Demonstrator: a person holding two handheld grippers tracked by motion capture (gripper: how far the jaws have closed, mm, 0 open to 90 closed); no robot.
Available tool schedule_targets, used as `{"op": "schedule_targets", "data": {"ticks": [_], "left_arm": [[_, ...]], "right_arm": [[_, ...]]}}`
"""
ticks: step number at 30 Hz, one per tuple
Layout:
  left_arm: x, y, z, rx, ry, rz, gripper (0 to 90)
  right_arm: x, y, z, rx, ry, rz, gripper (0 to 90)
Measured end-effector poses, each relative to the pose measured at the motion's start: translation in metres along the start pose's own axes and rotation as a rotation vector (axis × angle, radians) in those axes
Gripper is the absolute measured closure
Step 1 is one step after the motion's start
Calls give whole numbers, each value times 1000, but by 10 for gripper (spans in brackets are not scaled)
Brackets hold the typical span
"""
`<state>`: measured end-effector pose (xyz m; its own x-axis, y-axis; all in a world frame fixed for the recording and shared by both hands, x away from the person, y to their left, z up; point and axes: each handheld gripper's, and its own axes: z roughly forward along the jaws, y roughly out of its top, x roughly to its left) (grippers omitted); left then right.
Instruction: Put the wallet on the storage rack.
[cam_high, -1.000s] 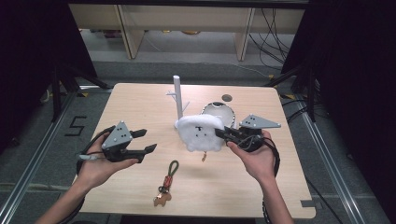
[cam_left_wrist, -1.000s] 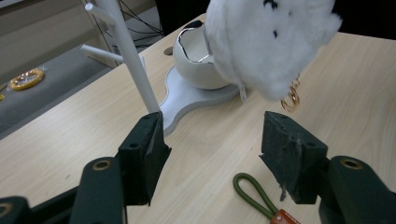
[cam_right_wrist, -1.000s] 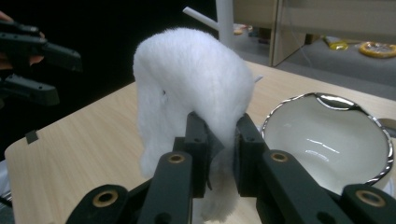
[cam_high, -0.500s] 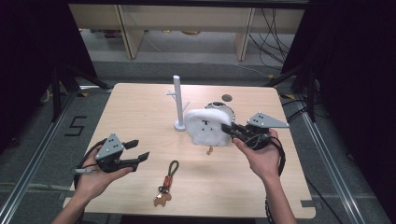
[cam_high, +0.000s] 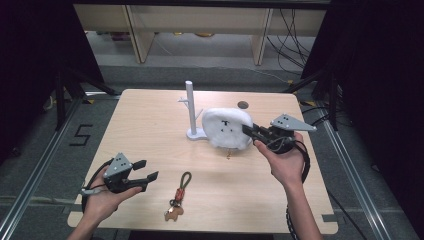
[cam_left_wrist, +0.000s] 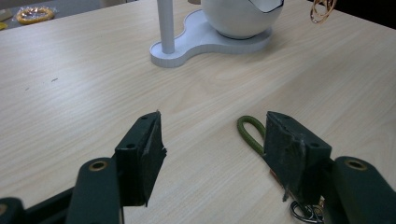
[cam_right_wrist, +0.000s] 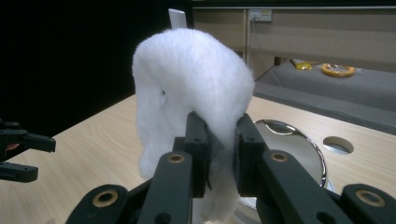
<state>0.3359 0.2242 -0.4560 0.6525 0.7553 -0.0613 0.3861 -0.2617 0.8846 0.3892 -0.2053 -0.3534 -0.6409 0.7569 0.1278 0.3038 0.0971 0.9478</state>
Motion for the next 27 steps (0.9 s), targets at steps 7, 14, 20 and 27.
{"op": "schedule_targets", "data": {"ticks": [7,14,20,27], "left_arm": [[0,-6,0,2,-3,-23,363],[1,-8,1,6,-7,-36,351],[2,-11,2,8,-4,-51,350],[2,-13,1,13,1,-58,343]], "right_arm": [[-5,4,1,-4,-12,7,797],[-11,9,0,-9,-45,20,797],[-17,11,1,-14,-52,20,797],[-24,14,3,-23,-62,22,796]]}}
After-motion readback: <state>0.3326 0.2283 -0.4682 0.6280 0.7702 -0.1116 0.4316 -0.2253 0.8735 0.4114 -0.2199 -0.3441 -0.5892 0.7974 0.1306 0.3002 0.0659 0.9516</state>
